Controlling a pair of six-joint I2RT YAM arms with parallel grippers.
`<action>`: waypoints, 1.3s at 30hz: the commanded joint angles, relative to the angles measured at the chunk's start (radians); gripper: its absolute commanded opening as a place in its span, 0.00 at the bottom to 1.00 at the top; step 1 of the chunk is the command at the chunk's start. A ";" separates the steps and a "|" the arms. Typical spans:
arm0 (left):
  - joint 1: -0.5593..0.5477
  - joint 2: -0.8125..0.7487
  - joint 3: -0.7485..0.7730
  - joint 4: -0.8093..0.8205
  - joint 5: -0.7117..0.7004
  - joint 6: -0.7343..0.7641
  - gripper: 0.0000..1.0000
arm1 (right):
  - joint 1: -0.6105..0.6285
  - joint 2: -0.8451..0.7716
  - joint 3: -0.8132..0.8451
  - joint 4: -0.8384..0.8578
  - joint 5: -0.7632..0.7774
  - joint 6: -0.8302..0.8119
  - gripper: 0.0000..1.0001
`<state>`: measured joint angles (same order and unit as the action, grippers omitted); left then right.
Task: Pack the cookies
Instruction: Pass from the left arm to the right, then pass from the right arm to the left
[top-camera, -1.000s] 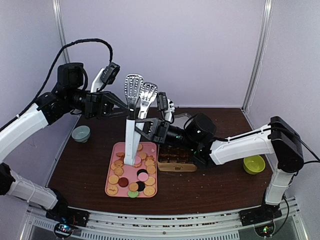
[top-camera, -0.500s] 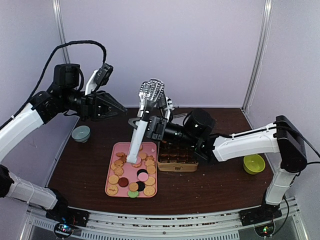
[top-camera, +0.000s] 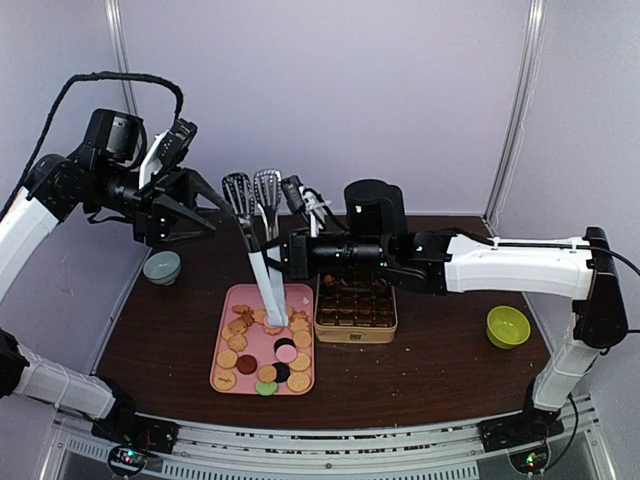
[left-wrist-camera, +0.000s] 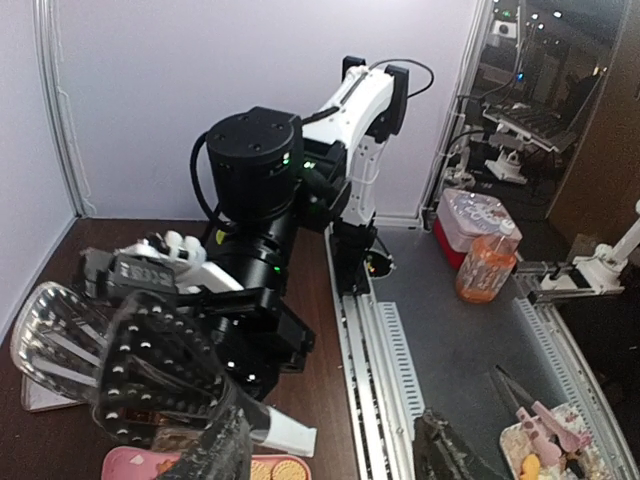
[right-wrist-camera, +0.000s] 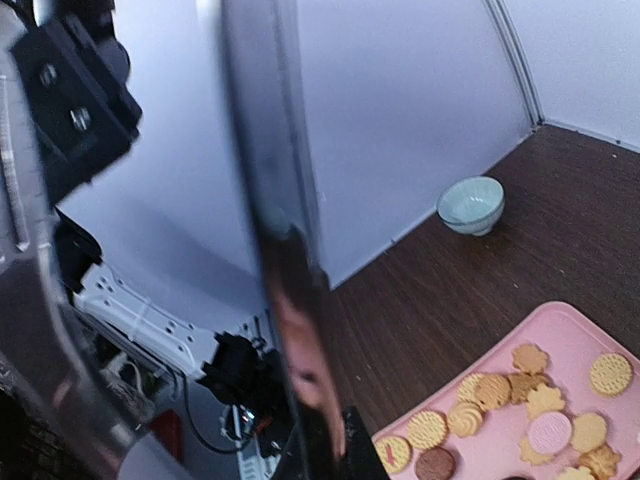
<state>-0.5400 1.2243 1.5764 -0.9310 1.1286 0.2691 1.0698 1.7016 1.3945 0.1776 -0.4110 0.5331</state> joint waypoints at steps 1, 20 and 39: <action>0.008 0.057 0.112 -0.237 -0.122 0.186 0.60 | 0.036 -0.038 0.082 -0.342 0.084 -0.198 0.00; 0.017 0.215 0.231 -0.726 -0.237 0.628 0.41 | 0.088 0.184 0.500 -0.903 0.076 -0.398 0.00; -0.060 0.177 0.140 -0.553 -0.518 0.557 0.31 | 0.093 0.309 0.694 -1.065 0.114 -0.388 0.00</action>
<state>-0.5869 1.4242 1.7096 -1.5555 0.6823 0.8642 1.1557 1.9831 2.0220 -0.8509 -0.3157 0.1486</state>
